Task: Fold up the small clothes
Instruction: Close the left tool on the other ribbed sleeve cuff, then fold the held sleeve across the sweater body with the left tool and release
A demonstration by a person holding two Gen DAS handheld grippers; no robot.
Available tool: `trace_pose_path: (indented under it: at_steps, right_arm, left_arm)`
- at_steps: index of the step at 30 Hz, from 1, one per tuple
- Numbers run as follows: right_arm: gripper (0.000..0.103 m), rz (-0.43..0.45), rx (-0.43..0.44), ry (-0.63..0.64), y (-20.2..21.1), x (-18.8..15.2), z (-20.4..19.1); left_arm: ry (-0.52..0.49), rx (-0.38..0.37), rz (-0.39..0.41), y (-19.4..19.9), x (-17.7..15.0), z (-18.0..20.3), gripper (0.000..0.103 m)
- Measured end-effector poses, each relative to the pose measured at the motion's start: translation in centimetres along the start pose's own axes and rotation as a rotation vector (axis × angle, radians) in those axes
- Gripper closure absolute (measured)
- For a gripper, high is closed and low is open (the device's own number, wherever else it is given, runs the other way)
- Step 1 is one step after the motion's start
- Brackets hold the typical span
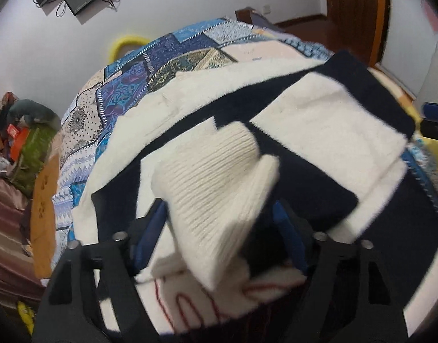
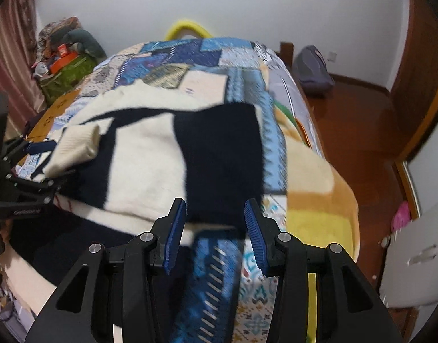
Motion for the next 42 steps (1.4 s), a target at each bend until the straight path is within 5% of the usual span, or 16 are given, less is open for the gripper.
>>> trace_pose_path:
  at_steps: [2, 5, 6, 14, 19, 31, 42]
  right_arm:
    - [0.064, -0.013, 0.001, -0.01, -0.5, -0.5, 0.5]
    - [0.064, -0.021, 0.007, -0.018, -0.7, -0.8, 1.0]
    - [0.064, -0.019, 0.006, -0.02, -0.7, -0.9, 1.2]
    - [0.064, 0.011, 0.006, -0.042, -0.3, -0.3, 1.7]
    - [0.064, 0.022, 0.012, -0.04, -0.3, 0.6, 0.8]
    - [0.063, -0.008, 0.054, 0.026, -2.0, 1.5, -4.1]
    - [0.06, -0.043, 0.038, 0.061, -3.1, 1.3, -5.5]
  left_arm:
    - [0.001, 0.012, 0.001, -0.4, 0.3, -0.3, 0.049]
    - [0.016, 0.027, 0.019, -0.1, 0.9, -1.0, 0.092]
    - [0.032, 0.026, 0.033, 0.4, 1.2, -1.6, 0.096]
    - [0.209, 0.02, 0.252, 8.2, 2.8, -8.9, 0.096]
    - [0.256, 0.056, 0.322, 11.3, 1.9, -12.5, 0.096]
    - [0.401, 0.023, 0.168, 5.5, -6.8, -18.6, 0.094]
    - [0.457, -0.003, 0.039, 3.4, -14.1, -21.3, 0.068]
Point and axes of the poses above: each gripper's, at about its wrist camera, not at the fingertips, and y roughly against the way its jaws point, z to its right, x to its top, the point moved 3 cm from there along -y, roughly the way its jaws point, and after that the axes turned 12 degrees about -x, right-handed, at the moved point
